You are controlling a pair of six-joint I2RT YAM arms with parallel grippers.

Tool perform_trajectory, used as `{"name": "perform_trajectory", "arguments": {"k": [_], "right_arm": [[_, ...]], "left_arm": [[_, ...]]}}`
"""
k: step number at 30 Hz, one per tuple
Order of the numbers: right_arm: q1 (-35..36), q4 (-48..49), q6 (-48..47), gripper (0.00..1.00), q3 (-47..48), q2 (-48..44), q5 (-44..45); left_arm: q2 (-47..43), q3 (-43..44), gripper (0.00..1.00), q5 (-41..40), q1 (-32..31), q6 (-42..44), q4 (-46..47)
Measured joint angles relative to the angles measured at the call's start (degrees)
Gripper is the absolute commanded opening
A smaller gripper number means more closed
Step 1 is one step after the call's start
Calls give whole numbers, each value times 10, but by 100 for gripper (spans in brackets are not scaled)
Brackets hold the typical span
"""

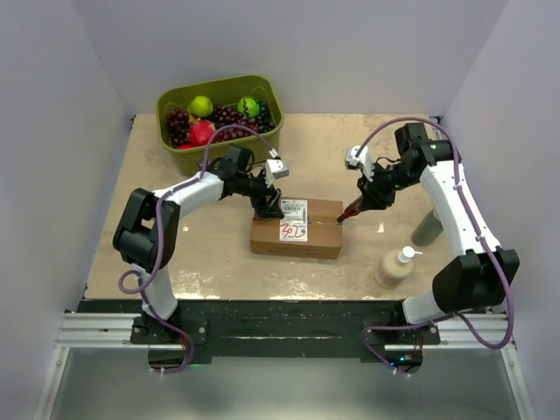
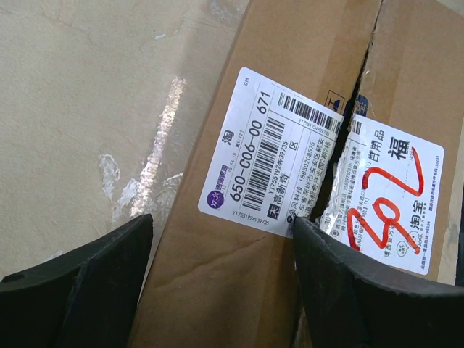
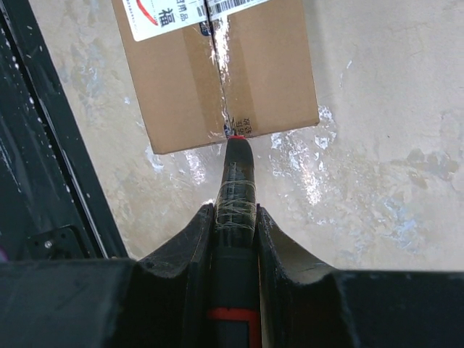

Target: Unpack the express box

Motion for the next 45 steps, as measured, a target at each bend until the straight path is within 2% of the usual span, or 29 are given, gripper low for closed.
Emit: {"name": "perform_trajectory", "arguments": {"k": [2, 8, 10, 13, 14, 20, 24, 28, 36, 42, 45], "right_arm": [[-7, -5, -6, 0, 7, 3, 2], [-55, -34, -25, 0, 50, 15, 96], [-63, -35, -21, 0, 86, 25, 89], [-71, -4, 35, 0, 115, 26, 62], [-73, 21, 69, 0, 110, 20, 49], [-78, 275, 336, 0, 3, -43, 36], [-78, 391, 471, 0, -17, -45, 46], [-79, 459, 572, 0, -17, -35, 36], [-79, 498, 657, 0, -40, -41, 40], [-79, 532, 694, 0, -100, -80, 51], [-79, 556, 704, 0, -141, -112, 47]], "left_arm": [[3, 3, 72, 1, 0, 0, 0], [5, 6, 75, 5, 2, 0, -4], [5, 8, 82, 5, 2, 0, -7], [3, 14, 98, 5, 3, -1, -12], [0, 16, 100, 4, 4, 1, -14], [-49, 46, 100, -33, -1, 54, -28], [-73, 96, 100, -40, -49, 121, -47], [-74, 96, 100, -50, -95, 106, -19], [25, 98, 98, -52, -93, -17, 63], [22, 50, 91, -65, -81, -25, 65], [-13, 10, 89, -47, -38, -8, 48]]}}
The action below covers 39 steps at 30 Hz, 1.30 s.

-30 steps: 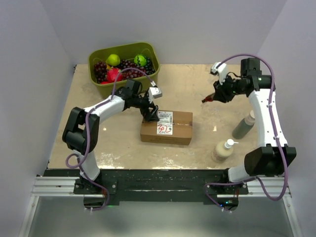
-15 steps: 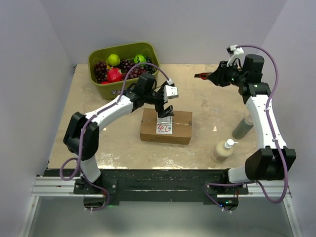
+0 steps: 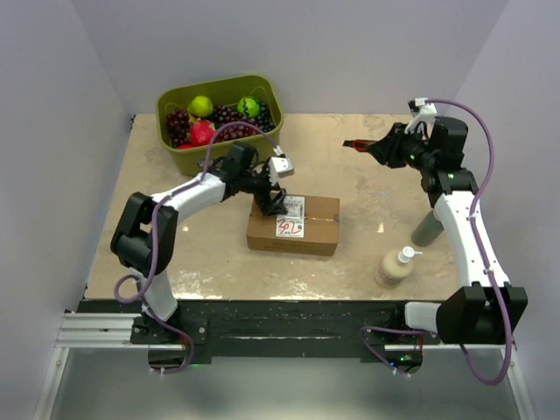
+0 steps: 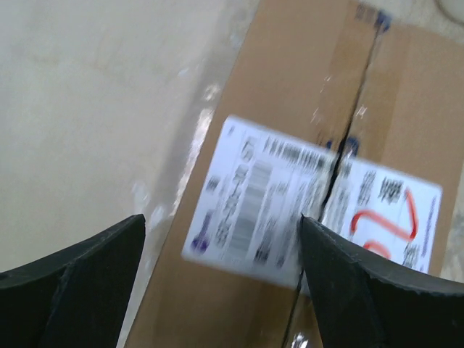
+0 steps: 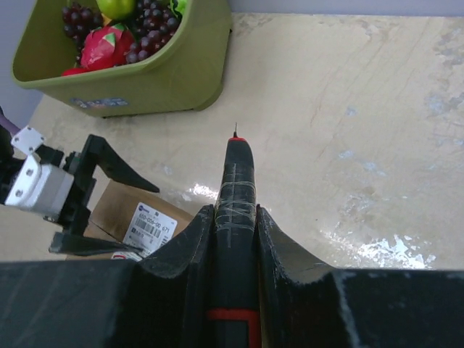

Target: Unpack the express box

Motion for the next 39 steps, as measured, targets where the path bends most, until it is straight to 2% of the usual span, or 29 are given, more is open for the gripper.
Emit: {"name": "perform_trajectory", "arguments": {"k": [8, 13, 18, 22, 26, 29, 35, 39], "right_arm": [[7, 69, 54, 0, -26, 12, -17], [29, 85, 57, 0, -26, 45, -23], [53, 82, 70, 0, -26, 61, -15], [58, 78, 81, 0, -34, 48, 0], [58, 76, 85, 0, -80, 7, -9], [58, 76, 92, 0, -108, -15, -21], [55, 68, 96, 0, -115, -25, -30], [53, 68, 106, 0, -115, -28, -28]], "left_arm": [[-24, 18, 84, 37, 160, 165, -152], [-18, 54, 85, 39, 184, 255, -233], [-36, 62, 100, 42, 181, 254, -263], [-99, 62, 100, 21, 134, 225, -233], [-165, 61, 100, 2, 0, 248, -218], [-168, 51, 100, 1, -63, 268, -219], [-143, -2, 100, -25, -72, 297, -230], [-152, -84, 100, -75, -88, 289, -168]]}}
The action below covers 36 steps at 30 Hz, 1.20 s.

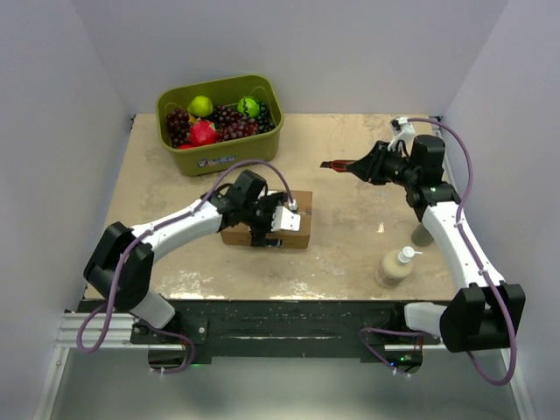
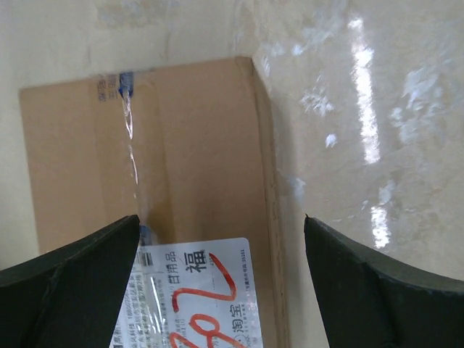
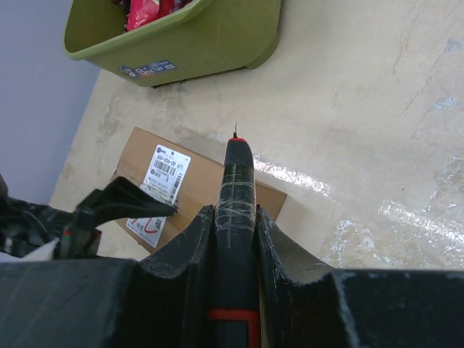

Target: Unpack the express box

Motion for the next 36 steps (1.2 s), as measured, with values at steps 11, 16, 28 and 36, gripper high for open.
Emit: {"name": "perform_trajectory", "arguments": {"k": [11, 16, 28, 36], "right_arm": [[0, 10, 13, 0, 0, 38, 2], [2, 26, 20, 0, 0, 74, 3], [67, 53, 36, 0, 40, 145, 12], [68, 139, 125, 0, 58, 222, -19]], "left_arm": [[-56, -150, 98, -180, 5, -117, 222], [-75, -167, 95, -193, 59, -157, 230], [-137, -186, 100, -151, 126, -203, 186], [-118, -43, 100, -75, 125, -209, 129]]}}
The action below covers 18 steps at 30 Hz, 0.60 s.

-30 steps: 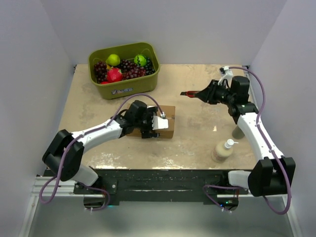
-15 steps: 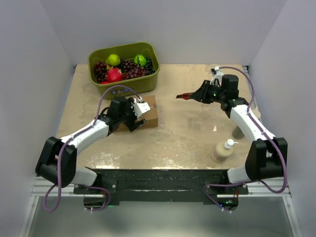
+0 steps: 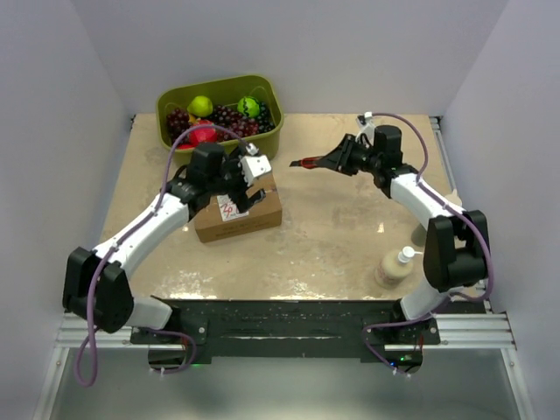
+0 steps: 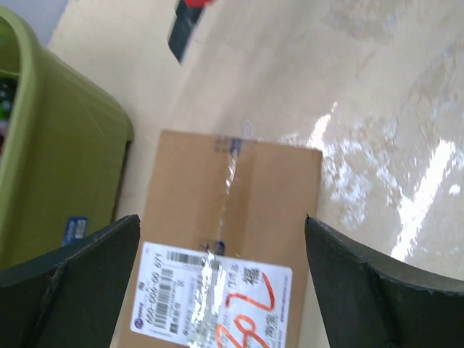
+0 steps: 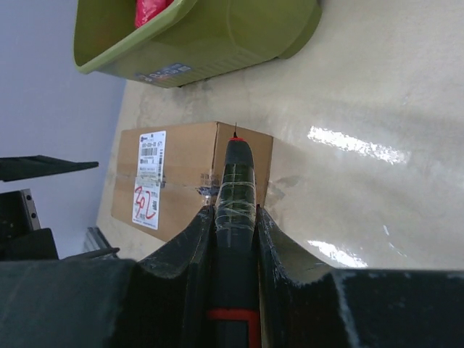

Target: Unpack the express box

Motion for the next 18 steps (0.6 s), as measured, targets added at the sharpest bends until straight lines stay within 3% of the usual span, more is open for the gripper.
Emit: {"name": "perform_trajectory", "arguments": {"k": [9, 18], "right_arm": [[1, 99, 79, 0, -1, 67, -80], [11, 109, 85, 0, -1, 72, -88]], "left_arm": [[148, 115, 100, 67, 23, -64, -41], [179, 103, 99, 85, 29, -22, -94]]}}
